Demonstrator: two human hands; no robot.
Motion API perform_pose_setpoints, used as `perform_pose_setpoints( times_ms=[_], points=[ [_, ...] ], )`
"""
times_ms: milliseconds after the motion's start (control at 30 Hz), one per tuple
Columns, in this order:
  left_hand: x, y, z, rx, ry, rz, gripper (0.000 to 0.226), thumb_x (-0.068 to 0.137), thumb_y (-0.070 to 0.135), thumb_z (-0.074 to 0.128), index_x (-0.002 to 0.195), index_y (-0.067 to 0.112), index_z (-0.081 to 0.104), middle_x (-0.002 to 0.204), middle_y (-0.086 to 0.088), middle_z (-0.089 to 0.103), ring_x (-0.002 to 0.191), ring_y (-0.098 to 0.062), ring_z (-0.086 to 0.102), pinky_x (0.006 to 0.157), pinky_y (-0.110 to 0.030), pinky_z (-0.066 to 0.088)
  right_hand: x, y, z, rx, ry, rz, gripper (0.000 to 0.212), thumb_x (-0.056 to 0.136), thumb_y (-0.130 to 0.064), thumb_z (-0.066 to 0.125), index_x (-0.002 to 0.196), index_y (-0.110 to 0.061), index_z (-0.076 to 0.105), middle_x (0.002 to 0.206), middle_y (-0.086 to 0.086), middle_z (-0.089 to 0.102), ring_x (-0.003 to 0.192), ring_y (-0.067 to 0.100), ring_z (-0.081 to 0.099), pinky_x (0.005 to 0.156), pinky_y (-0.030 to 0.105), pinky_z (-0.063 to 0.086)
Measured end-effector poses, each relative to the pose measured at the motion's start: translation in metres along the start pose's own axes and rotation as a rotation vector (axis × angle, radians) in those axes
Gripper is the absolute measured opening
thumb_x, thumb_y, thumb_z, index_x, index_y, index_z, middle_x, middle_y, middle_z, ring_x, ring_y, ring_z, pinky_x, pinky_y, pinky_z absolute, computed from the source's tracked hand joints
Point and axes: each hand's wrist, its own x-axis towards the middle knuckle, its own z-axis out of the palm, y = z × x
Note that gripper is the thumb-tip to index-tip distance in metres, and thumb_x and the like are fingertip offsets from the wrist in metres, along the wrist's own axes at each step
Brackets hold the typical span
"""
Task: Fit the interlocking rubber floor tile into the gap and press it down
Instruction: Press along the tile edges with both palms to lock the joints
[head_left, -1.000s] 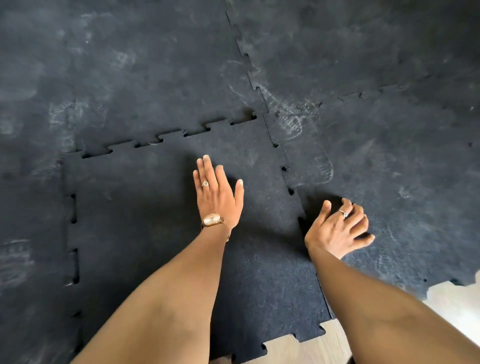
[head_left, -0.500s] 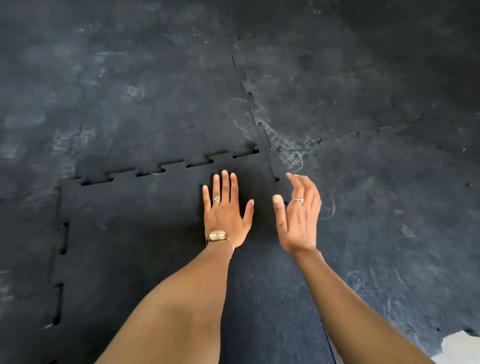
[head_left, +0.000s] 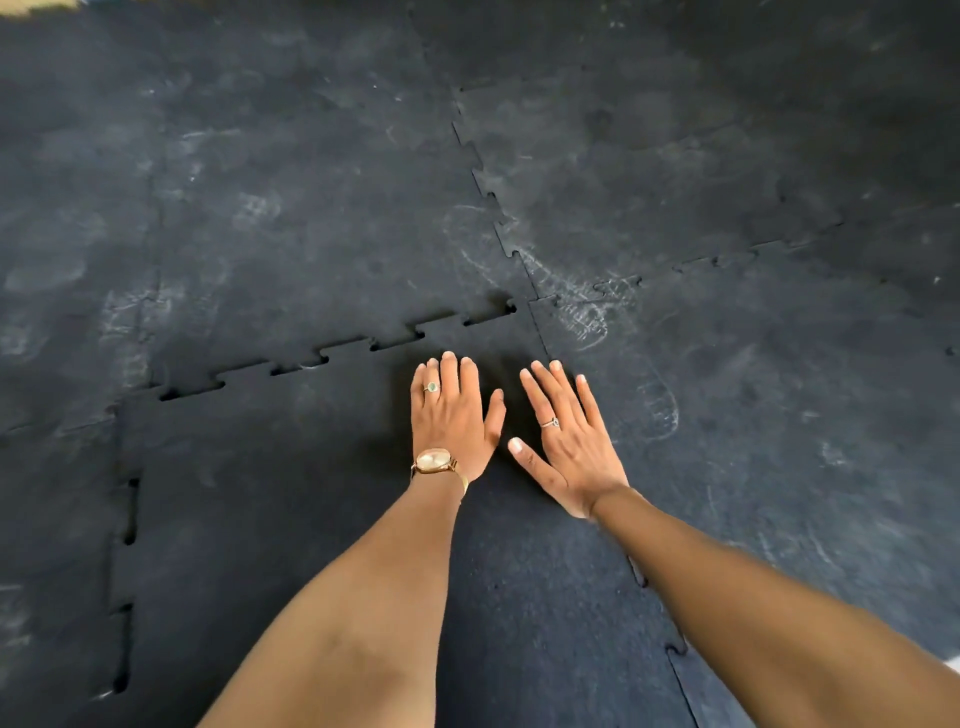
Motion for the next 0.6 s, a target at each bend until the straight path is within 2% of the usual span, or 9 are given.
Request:
perform_pose_setpoints(
  times_ms=[133,200,267,300,367,433,500,600],
  points=[
    [0.003,0.014,-0.009,-0.007,0.017,-0.018,0.032,0.091,0.036,0.039,0.101,0.010,0.053,0.110,-0.014,0.058,0.105,-0.036,0.055,0.098,-0.048,0.041,-0.002,-0.003,0.000,-0.055,-0.027,0.034,0.075,0.095,-0.065,0.003,0.154,-0.018,-0.005,0.163,0.004,0.003,0.150,0.021,-0.006,0.119,0.047,0.002],
    [0.008,0.000,-0.008,0.007,0.071,0.064,0.030,0.092,0.040,0.037,0.096,0.013,0.051,0.098,-0.010,0.054,0.090,-0.031,0.053,0.087,-0.044,0.042,-0.001,-0.002,0.000,-0.037,-0.037,0.033,0.076,0.096,-0.065,0.003,0.154,-0.017,-0.004,0.163,0.003,0.005,0.150,0.018,-0.006,0.119,0.046,0.000],
    [0.012,-0.011,-0.005,-0.025,0.113,0.078,0.034,0.092,0.042,0.033,0.097,0.013,0.051,0.099,-0.009,0.052,0.088,-0.030,0.052,0.084,-0.043,0.041,0.000,-0.001,-0.001,0.008,-0.025,0.016,0.078,0.094,-0.066,-0.001,0.154,-0.016,-0.005,0.164,0.001,0.003,0.150,0.015,-0.010,0.121,0.044,-0.003],
    [0.013,-0.012,-0.002,-0.049,0.125,0.060,0.036,0.092,0.043,0.033,0.102,0.013,0.052,0.106,-0.010,0.053,0.095,-0.031,0.052,0.087,-0.043,0.041,0.000,0.000,-0.003,0.052,-0.012,0.003,0.079,0.093,-0.066,-0.002,0.154,-0.016,-0.004,0.164,0.001,0.003,0.149,0.013,-0.011,0.121,0.043,-0.004],
    [0.014,-0.011,0.003,-0.112,0.116,0.052,0.047,0.092,0.043,0.035,0.124,0.012,0.049,0.132,-0.015,0.048,0.123,-0.035,0.044,0.105,-0.045,0.033,-0.003,-0.003,-0.004,0.199,0.042,0.005,0.080,0.093,-0.066,0.002,0.154,-0.014,-0.001,0.164,0.001,0.007,0.149,0.010,-0.009,0.122,0.040,-0.005],
    [0.018,-0.009,0.005,-0.125,0.072,0.054,0.063,0.093,0.044,0.033,0.147,0.011,0.032,0.154,-0.018,0.027,0.145,-0.035,0.020,0.120,-0.045,0.011,-0.005,-0.002,-0.008,0.370,0.097,0.013,0.078,0.095,-0.064,0.012,0.155,-0.014,0.005,0.163,0.000,0.010,0.150,0.009,-0.006,0.122,0.039,-0.002],
    [0.021,-0.011,0.004,-0.115,0.022,0.051,0.070,0.092,0.047,0.025,0.153,0.013,0.020,0.160,-0.019,0.015,0.149,-0.033,0.007,0.122,-0.047,0.003,-0.005,0.002,-0.019,0.468,0.129,-0.024,0.076,0.097,-0.058,0.024,0.154,-0.011,0.009,0.163,0.002,0.012,0.150,0.014,-0.003,0.123,0.043,0.002],
    [0.020,-0.012,0.003,-0.094,0.009,0.068,0.071,0.092,0.049,0.017,0.153,0.013,0.021,0.160,-0.019,0.015,0.150,-0.033,0.006,0.122,-0.049,0.005,-0.010,0.006,-0.019,0.355,0.169,-0.196,0.076,0.097,-0.054,0.030,0.153,-0.005,0.014,0.161,0.012,0.015,0.151,0.028,0.001,0.122,0.049,0.004]
  ],
)
